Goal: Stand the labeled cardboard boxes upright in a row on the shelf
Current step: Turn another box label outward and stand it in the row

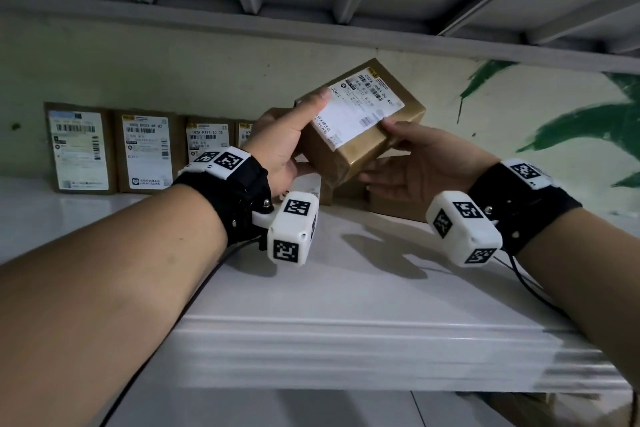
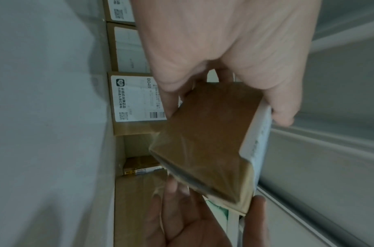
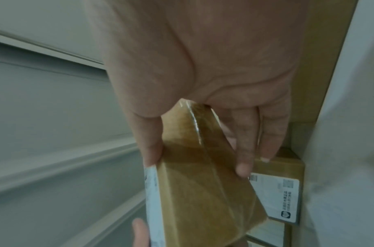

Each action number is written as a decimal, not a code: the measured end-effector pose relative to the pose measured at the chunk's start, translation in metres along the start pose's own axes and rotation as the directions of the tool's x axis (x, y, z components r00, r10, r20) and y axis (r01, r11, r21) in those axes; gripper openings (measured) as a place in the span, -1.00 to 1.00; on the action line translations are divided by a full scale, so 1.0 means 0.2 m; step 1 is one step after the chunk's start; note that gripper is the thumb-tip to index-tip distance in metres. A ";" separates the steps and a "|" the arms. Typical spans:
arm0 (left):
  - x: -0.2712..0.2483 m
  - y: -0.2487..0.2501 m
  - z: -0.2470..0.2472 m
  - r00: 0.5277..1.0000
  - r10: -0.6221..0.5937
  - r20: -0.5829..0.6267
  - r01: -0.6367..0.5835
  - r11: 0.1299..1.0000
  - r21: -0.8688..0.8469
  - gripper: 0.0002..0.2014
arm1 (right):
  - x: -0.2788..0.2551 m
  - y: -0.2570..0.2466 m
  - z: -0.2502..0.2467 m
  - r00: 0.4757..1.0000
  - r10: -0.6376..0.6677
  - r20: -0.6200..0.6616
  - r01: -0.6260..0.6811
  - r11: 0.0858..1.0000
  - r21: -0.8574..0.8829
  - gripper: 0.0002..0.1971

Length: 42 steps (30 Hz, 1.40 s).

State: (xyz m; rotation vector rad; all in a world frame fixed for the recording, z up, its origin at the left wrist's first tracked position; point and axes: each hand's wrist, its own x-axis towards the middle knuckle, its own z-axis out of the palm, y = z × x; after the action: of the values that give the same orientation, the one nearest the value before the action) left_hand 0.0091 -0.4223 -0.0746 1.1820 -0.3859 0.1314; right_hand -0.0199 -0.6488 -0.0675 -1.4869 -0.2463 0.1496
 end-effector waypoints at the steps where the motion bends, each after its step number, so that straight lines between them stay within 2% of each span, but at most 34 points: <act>1: 0.00 0.00 0.00 1.000 -0.015 0.001 0.015 1.000 -0.007 -0.39 | 0.01 0.00 -0.01 1.000 0.000 -0.031 0.000 1.000 -0.017 -0.11; 2: 0.00 0.01 0.00 1.000 -0.031 0.003 0.031 1.000 -0.007 -0.39 | 0.01 0.00 -0.02 0.998 0.008 -0.062 -0.010 0.999 -0.031 -0.09; 4: -0.02 0.01 0.00 0.997 -0.070 0.013 0.070 0.997 0.025 -0.56 | 0.01 -0.01 -0.03 0.993 0.056 -0.105 -0.062 0.996 -0.057 0.00; 6: -0.03 0.01 0.02 0.991 -0.130 0.039 0.128 0.990 0.060 -0.69 | 0.01 -0.01 -0.04 0.989 0.100 -0.111 -0.111 0.989 -0.096 0.07; 7: -0.04 0.00 0.02 0.985 -0.164 0.059 0.159 0.984 0.074 -0.69 | 0.01 -0.01 -0.04 0.988 0.110 -0.106 -0.122 0.987 -0.107 0.09; 11: -0.06 0.00 0.02 0.944 -0.296 0.147 0.275 0.950 0.151 -0.46 | 0.01 0.02 -0.01 0.989 0.138 -0.051 -0.139 0.990 -0.027 0.16; 13: -0.07 0.00 0.03 0.933 -0.320 0.165 0.288 0.938 0.195 -0.42 | 0.00 0.02 0.01 0.991 0.136 0.000 -0.136 0.991 0.012 0.10; 17: -0.09 0.00 0.03 0.933 -0.306 0.189 0.263 0.939 0.221 -0.43 | -0.02 0.02 0.01 0.993 0.082 0.080 -0.085 0.996 0.032 -0.08; 22: -0.07 -0.02 0.01 0.947 -0.262 0.187 0.205 0.938 0.279 -0.41 | 0.01 0.09 0.04 0.992 0.004 0.128 -0.026 0.985 0.170 -0.10; 25: -0.07 -0.02 0.01 0.959 -0.229 0.169 0.177 0.944 0.278 -0.50 | 0.05 0.11 0.05 0.990 -0.034 0.135 0.008 0.982 0.191 -0.09; 27: -0.07 -0.01 0.01 0.960 -0.213 0.181 0.163 0.953 0.256 -0.55 | 0.05 0.10 0.05 0.992 -0.046 0.120 0.024 0.983 0.182 -0.08; 31: -0.06 -0.02 0.02 0.950 -0.208 0.232 0.144 0.953 0.266 -0.51 | 0.07 0.06 0.01 0.998 -0.038 0.040 0.034 0.994 0.103 -0.04; 34: -0.04 -0.03 0.01 0.954 -0.180 0.240 0.103 0.948 0.302 -0.47 | 0.08 0.07 0.01 0.999 -0.032 -0.020 0.033 0.998 0.046 -0.12; 38: -0.01 -0.04 -0.01 0.971 -0.130 0.200 0.072 0.960 0.272 -0.41 | 0.07 0.11 0.03 0.998 -0.024 0.052 0.028 0.996 -0.082 -0.45; 42: 0.00 -0.05 0.00 0.975 -0.127 0.181 0.080 0.966 0.244 -0.51 | 0.06 0.11 0.03 0.998 -0.020 0.065 0.025 0.996 -0.083 -0.43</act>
State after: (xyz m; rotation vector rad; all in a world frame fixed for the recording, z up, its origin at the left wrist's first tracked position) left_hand 0.0117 -0.4250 -0.0834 1.4533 -0.4896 -0.0329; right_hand -0.0080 -0.6385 -0.0873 -1.5637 -0.3248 0.1711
